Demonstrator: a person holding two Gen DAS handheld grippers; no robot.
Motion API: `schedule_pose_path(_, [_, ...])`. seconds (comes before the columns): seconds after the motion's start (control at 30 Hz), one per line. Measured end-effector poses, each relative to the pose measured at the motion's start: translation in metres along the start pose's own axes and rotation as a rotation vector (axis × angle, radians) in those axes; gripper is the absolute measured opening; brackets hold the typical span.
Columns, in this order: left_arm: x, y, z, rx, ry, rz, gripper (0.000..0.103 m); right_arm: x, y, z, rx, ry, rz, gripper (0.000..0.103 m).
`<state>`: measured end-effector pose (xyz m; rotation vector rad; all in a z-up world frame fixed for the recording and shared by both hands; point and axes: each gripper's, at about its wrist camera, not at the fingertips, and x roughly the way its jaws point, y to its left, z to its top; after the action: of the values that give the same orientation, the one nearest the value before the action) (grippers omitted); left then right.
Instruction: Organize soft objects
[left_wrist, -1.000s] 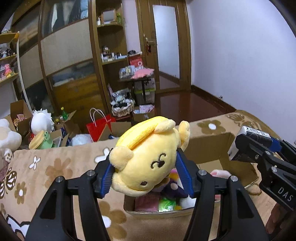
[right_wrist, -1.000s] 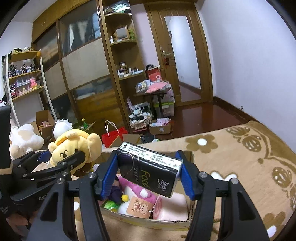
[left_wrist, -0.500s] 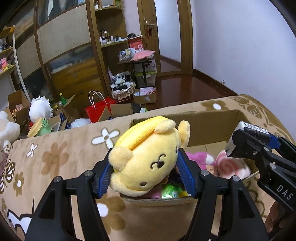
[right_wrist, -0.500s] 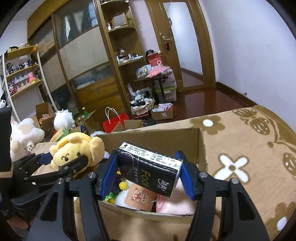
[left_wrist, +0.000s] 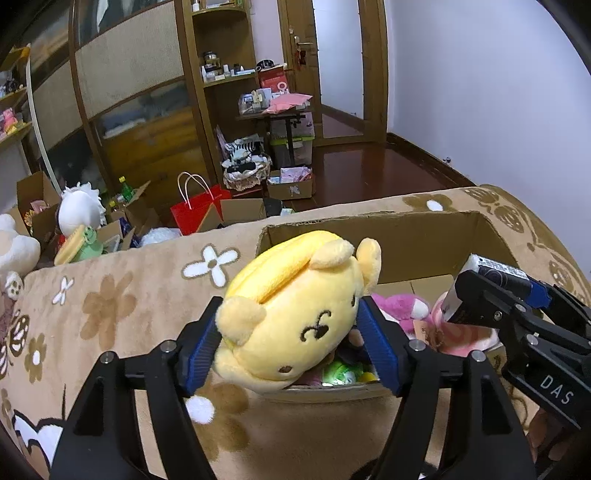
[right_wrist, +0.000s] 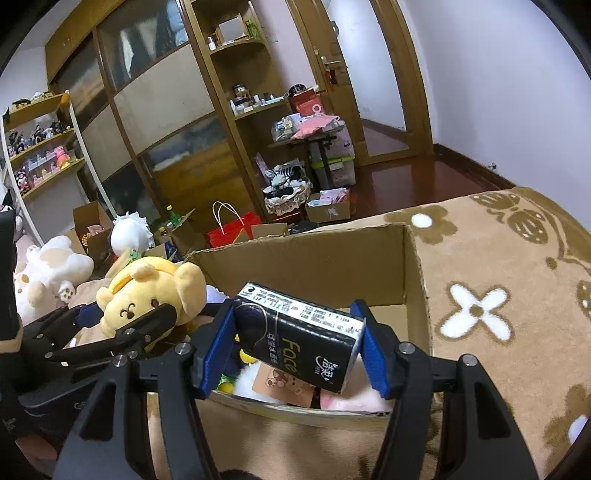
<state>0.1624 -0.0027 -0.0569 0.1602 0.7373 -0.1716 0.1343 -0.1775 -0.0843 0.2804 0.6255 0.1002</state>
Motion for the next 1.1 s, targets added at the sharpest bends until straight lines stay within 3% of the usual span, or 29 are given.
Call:
schedule_pose_path(0.23, [-0.008,0.004,0.000,-0.026,-0.003,-0.023,0.082,-0.011,0.002,0.001,0.008,-0.015,-0.004,0.067])
schedule_pose_path(0.33, [-0.013,0.005,0.000,-0.036,-0.008,-0.038,0.087,-0.019,0.002,0.004,0.011,-0.037,0.000,0.074])
schedule_pose_path(0.5, [-0.022,0.004,-0.003,-0.034,-0.016,-0.045,0.092,-0.032,0.001,0.009,0.020,-0.063,-0.003,0.077])
schedule_pose_path(0.67, [-0.034,0.005,-0.005,-0.040,-0.037,-0.036,0.095,-0.049,0.000,0.013,0.033,-0.090,-0.013,0.088])
schedule_pose_path(0.9, [-0.066,0.016,-0.005,-0.055,-0.105,0.005,0.099,-0.079,-0.001,0.021,0.037,-0.132,-0.041,0.103])
schedule_pose_path(1.1, [-0.105,0.021,-0.003,-0.050,-0.171,0.016,0.102,-0.117,0.006,0.025,0.016,-0.174,-0.081,0.103])
